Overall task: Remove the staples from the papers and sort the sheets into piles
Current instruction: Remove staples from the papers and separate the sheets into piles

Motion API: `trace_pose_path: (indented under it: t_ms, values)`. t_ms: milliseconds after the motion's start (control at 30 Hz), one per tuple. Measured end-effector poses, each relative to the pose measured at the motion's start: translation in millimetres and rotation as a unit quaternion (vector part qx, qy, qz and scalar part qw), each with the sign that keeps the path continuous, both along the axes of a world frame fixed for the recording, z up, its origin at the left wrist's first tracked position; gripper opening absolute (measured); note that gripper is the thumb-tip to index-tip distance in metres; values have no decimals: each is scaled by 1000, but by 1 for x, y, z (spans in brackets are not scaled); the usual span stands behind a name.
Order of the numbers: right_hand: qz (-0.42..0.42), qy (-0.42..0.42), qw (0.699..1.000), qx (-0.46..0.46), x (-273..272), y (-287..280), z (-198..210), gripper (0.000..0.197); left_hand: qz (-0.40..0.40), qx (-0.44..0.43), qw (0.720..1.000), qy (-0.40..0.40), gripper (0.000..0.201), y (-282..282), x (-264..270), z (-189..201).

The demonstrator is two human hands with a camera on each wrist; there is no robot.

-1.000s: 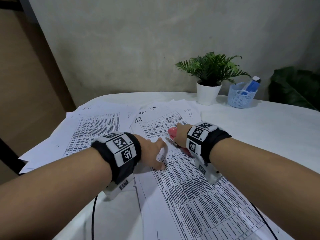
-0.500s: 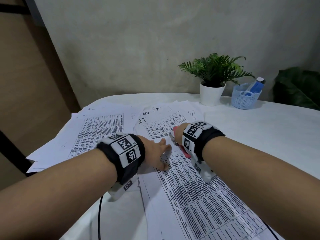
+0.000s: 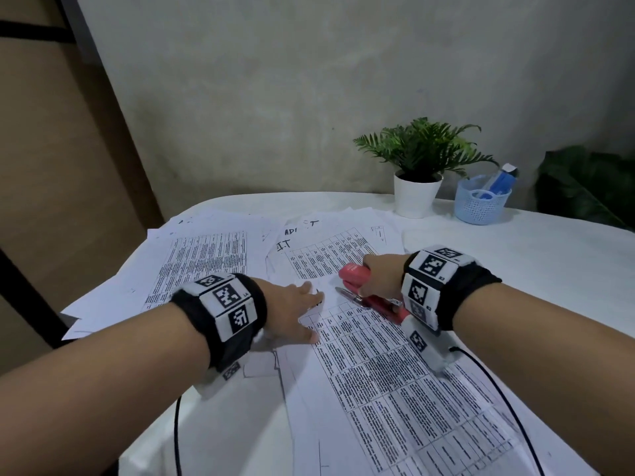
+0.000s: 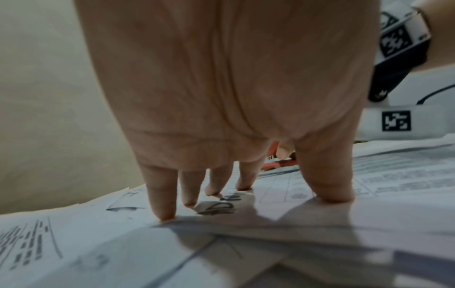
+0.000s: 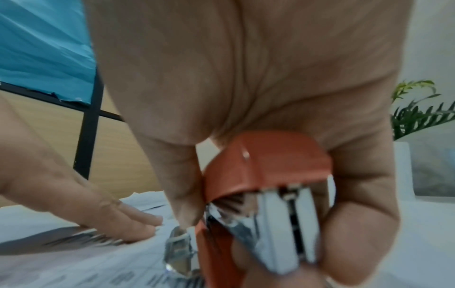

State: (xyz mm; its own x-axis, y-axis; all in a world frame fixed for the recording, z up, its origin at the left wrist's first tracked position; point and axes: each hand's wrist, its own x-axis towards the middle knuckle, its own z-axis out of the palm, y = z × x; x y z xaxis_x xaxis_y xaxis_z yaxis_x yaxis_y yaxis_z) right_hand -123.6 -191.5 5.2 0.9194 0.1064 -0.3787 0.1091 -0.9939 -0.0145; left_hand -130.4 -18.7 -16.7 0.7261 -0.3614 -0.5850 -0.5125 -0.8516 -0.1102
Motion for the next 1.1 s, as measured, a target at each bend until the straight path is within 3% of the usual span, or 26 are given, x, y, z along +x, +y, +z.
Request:
trace_pose_path:
  t_ms: [100, 200, 333, 533, 733, 1100]
  values:
    - [9, -3, 1000, 4, -3, 1, 3, 41, 6, 6, 1000, -17, 83, -6, 2, -5]
    - [39, 8, 998, -48, -9, 5, 5, 38, 12, 4, 999, -30, 85, -14, 1, -9]
    - [93, -44, 989, -108, -3, 10, -18, 27, 11, -4, 999, -36, 87, -13, -2, -6]
    - [115, -58, 988, -87, 7, 19, -24, 29, 11, -14, 999, -36, 91, -6, -6, -1]
    - [72, -62, 995, -36, 2, 13, -19, 38, -4, -5, 1000, -26, 86, -7, 0, -2]
    - [107, -46, 990, -82, 15, 19, -26, 25, -5, 14, 1000, -26, 86, -9, 2, -2]
